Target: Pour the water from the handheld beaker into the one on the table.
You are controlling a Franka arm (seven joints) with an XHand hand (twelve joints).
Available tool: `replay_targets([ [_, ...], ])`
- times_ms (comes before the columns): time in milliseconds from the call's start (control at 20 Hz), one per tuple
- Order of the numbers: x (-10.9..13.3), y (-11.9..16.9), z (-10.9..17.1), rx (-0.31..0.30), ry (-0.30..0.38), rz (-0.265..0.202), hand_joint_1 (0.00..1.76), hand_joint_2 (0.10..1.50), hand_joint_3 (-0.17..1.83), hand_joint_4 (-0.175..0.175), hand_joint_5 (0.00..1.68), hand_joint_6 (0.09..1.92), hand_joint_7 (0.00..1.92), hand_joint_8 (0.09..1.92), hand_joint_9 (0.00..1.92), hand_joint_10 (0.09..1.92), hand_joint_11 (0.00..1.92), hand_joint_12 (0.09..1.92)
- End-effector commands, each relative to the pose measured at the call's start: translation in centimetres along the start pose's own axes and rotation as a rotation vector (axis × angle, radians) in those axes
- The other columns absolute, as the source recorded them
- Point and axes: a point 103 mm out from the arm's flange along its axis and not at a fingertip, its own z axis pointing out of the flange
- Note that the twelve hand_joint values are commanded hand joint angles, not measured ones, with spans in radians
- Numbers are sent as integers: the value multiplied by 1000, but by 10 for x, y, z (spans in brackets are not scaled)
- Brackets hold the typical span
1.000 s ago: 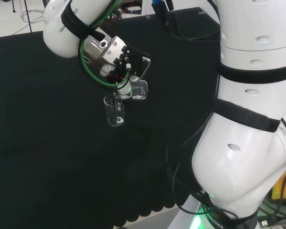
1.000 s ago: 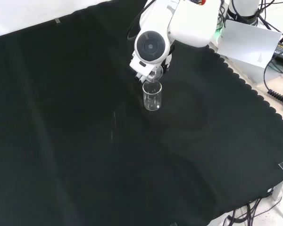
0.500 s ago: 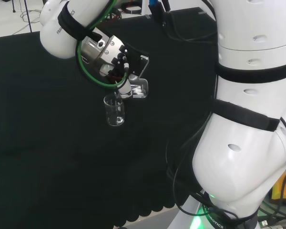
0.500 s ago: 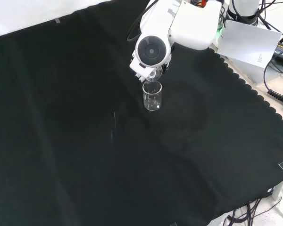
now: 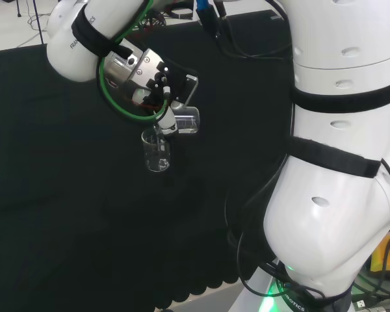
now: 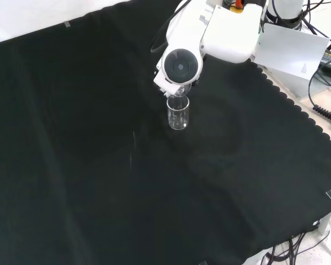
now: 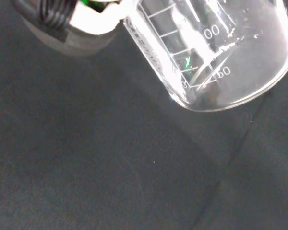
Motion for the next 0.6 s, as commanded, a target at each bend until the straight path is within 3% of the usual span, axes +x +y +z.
replay_targets([
  [50, 2, 1, -1, 23, -16, 7, 1422, 1022, -175, -175, 1350, 361, 1287, 576, 1559, 87, 1386, 618],
  [300, 3, 1, -2, 35, -25, 11, 1422, 1022, -175, -175, 1350, 362, 1287, 576, 1559, 87, 1386, 618],
  [450, 3, 1, -3, 42, -30, 14, 1338, 1023, -175, -175, 1412, 249, 1440, 271, 1687, 87, 1402, 604],
  [600, 3, 1, -3, 43, -38, 19, 1323, 1020, -175, -175, 1441, 193, 1495, 157, 1713, 87, 1409, 595],
])
